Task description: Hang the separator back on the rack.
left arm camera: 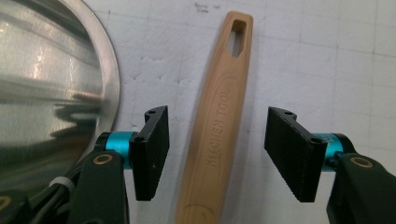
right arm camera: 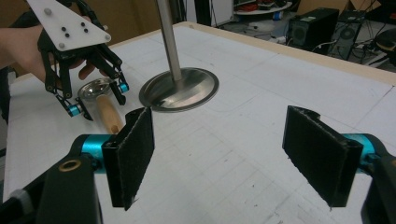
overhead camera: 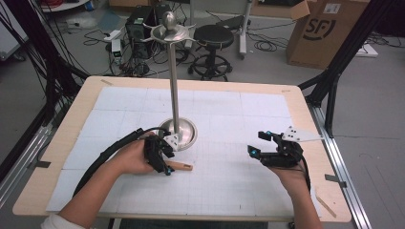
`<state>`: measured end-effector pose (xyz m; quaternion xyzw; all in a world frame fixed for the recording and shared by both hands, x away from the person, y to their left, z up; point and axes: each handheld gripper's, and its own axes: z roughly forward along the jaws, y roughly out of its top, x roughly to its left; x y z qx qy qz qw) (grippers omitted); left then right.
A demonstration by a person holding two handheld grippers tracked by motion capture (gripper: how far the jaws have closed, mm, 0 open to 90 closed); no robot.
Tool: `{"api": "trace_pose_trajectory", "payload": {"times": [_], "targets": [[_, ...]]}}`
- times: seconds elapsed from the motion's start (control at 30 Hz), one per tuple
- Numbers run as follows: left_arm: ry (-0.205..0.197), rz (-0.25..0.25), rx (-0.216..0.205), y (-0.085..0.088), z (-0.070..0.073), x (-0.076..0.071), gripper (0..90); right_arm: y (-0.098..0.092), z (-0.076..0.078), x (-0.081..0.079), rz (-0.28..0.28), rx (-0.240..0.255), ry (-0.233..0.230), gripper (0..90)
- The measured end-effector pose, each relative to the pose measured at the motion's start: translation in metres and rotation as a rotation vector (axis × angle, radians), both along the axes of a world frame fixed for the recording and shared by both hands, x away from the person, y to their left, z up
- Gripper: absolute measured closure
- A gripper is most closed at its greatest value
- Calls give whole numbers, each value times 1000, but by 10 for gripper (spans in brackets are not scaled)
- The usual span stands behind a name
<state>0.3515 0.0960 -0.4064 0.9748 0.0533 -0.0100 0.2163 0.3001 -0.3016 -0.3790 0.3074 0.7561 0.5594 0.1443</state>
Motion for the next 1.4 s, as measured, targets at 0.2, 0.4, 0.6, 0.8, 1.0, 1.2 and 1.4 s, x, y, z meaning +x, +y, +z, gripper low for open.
{"api": "trace_pose_trajectory", "payload": {"times": [0.2, 0.4, 0.6, 0.8, 1.0, 1.2, 1.4], "targets": [[-12, -11, 14, -2, 0, -1, 460, 1, -1, 1, 0, -5, 3, 242], [-38, -24, 59, -5, -3, -5, 501, 2, -1, 1, 2, -5, 4, 243], [-56, -8, 89, -4, -4, -4, 565, 3, -1, 1, 3, -6, 0, 243], [-44, -1, 99, -5, -4, -2, 576, 3, -1, 1, 4, -7, 1, 243], [-34, 9, 117, -8, -4, -1, 573, 3, -1, 1, 3, -3, 2, 244], [-34, 4, 119, -8, -4, -2, 573, 4, -1, 1, 6, -5, 0, 245], [-29, -3, 117, -8, -4, -1, 576, 4, -1, 1, 6, -7, -1, 246]]}}
